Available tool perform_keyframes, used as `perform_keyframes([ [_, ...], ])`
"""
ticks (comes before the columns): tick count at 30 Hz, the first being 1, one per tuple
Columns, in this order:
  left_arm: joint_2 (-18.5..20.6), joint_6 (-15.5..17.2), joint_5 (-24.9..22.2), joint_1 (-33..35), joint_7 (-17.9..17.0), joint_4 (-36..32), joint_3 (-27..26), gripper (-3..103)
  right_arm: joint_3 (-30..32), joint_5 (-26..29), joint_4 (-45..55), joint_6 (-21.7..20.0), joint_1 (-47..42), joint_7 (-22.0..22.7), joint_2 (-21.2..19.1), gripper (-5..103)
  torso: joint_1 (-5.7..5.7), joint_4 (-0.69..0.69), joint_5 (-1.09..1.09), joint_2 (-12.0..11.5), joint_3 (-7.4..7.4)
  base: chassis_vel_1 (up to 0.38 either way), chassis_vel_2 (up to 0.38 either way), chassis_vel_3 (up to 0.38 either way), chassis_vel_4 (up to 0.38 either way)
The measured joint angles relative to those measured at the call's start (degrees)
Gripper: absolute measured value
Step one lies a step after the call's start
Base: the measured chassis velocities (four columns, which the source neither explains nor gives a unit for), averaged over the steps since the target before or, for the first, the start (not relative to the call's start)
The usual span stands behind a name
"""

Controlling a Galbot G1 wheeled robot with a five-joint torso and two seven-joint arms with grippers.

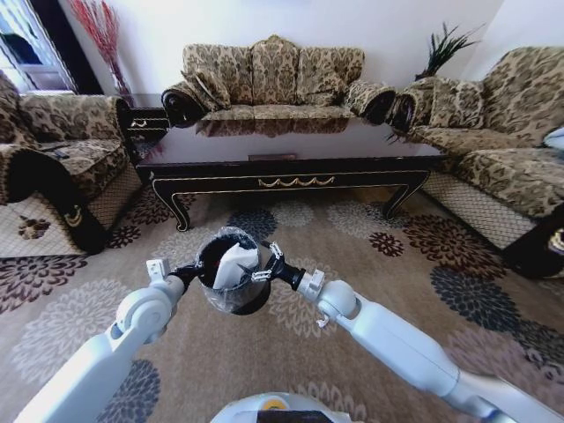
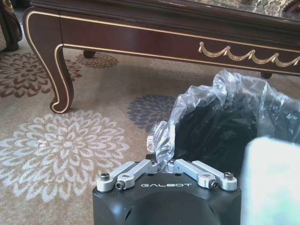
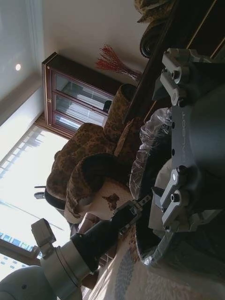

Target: Move to the front of the table and pick up the trash from the floor, then place it into the trash bin.

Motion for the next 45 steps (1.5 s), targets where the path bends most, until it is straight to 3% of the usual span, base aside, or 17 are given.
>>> perform_keyframes([
  [3, 0.1, 0.0, 0.0, 0.2, 0.0, -0.2, -0.2, 4, 0.1, -1.2, -0.2, 0.1, 0.6, -0.7, -0.3, 100, 0.00, 0.01, 0.00, 0.0, 0.00, 0.000, 0.000, 0.000, 0.000],
  [6, 0.1, 0.0, 0.0, 0.3, 0.0, -0.3, -0.4, 4, 0.1, 1.0, 0.1, 0.3, 0.7, -0.7, -0.5, 100, 0.00, 0.00, 0.00, 0.0, 0.00, 0.000, 0.000, 0.000, 0.000],
  [9, 0.1, 0.0, -0.1, 0.3, 0.2, -0.2, -0.5, 4, 0.1, 5.6, 0.8, 0.8, 0.7, -0.7, -0.6, 100, 0.00, 0.00, 0.00, 0.0, 0.00, 0.000, 0.000, 0.000, 0.000],
  [11, -0.3, -0.2, 0.8, 0.4, 0.5, 0.8, -0.7, 4, 0.2, 11.5, 2.3, 1.6, 0.5, -0.5, -0.7, 100, 0.00, 0.00, 0.01, 0.0, 0.00, 0.000, 0.000, 0.000, 0.000],
  [17, -1.1, -1.2, 3.3, 1.3, 1.1, 3.3, -1.2, 4, 1.7, 17.4, 4.6, 2.1, 0.5, 0.8, -1.3, 100, 0.00, 0.00, 0.00, 0.0, 0.00, 0.000, 0.000, 0.000, 0.000],
  [22, -2.2, -2.3, 4.9, 2.7, 1.2, 5.4, -3.0, 4, 5.0, 22.7, 5.4, 0.9, -0.3, 4.0, -2.7, 100, 0.00, 0.02, -0.01, 0.0, 0.00, 0.000, 0.000, 0.000, 0.000],
  [24, -2.2, -2.7, 4.7, 3.3, 1.0, 5.3, -4.4, 4, 8.2, 25.0, 5.1, -1.1, -3.5, 7.1, -3.6, 100, 0.00, 0.02, -0.01, 0.0, 0.00, 0.000, 0.000, 0.000, 0.000],
  [29, -1.2, -3.0, 3.9, 3.5, -0.4, 4.7, -6.3, 4, 14.1, 23.6, 4.2, -5.5, -12.7, 13.2, -5.9, 100, 0.00, -0.01, 0.01, 0.0, 0.00, 0.000, 0.000, 0.000, 0.000],
  [34, -0.5, -2.7, 1.8, 2.9, -0.8, 2.8, -7.9, 4, 17.4, 22.1, 2.3, -9.0, -19.0, 16.3, -7.2, 100, 0.00, 0.00, -0.01, 0.0, 0.00, 0.000, 0.000, 0.000, 0.000],
  [45, -1.1, -1.1, -0.4, 3.7, -1.7, -2.5, -9.8, 4, 15.7, 19.1, -14.3, -15.2, -23.2, 21.1, -4.1, 100, 0.00, 0.00, 0.01, 0.0, 0.00, 0.000, 0.000, 0.000, 0.000],
])
